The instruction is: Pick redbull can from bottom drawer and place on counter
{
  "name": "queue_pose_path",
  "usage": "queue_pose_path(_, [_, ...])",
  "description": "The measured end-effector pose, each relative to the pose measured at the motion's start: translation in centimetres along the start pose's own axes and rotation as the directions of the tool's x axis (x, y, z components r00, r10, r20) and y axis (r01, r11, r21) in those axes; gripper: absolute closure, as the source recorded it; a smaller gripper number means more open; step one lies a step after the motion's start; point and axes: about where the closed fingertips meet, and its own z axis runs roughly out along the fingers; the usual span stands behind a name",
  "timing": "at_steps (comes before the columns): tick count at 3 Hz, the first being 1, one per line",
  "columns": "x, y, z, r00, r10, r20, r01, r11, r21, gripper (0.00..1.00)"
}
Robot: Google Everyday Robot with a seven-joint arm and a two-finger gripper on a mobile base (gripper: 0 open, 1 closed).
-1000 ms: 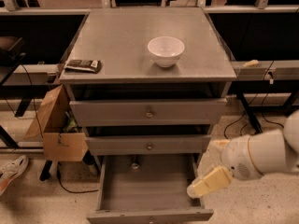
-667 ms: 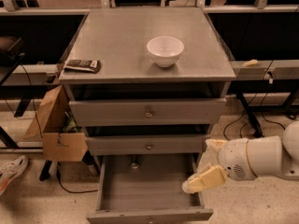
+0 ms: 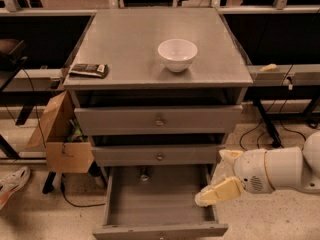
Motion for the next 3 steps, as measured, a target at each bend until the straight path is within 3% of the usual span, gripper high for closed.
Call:
queue_pose_path(1, [0.0,-0.5,2.8,0.992,0.036,0.119,-0.033,0.9990,-0.030,0.00])
queue_pose_path(2, [-0.2,-2.2,7.6,0.956,0.074,0.283,-0.067,0.9972,-0.032,0.00])
queue_pose_path(3, [0.1,-4.4,12.6,0.910,0.091,0.404,-0.097,0.9952,-0.006,0.00])
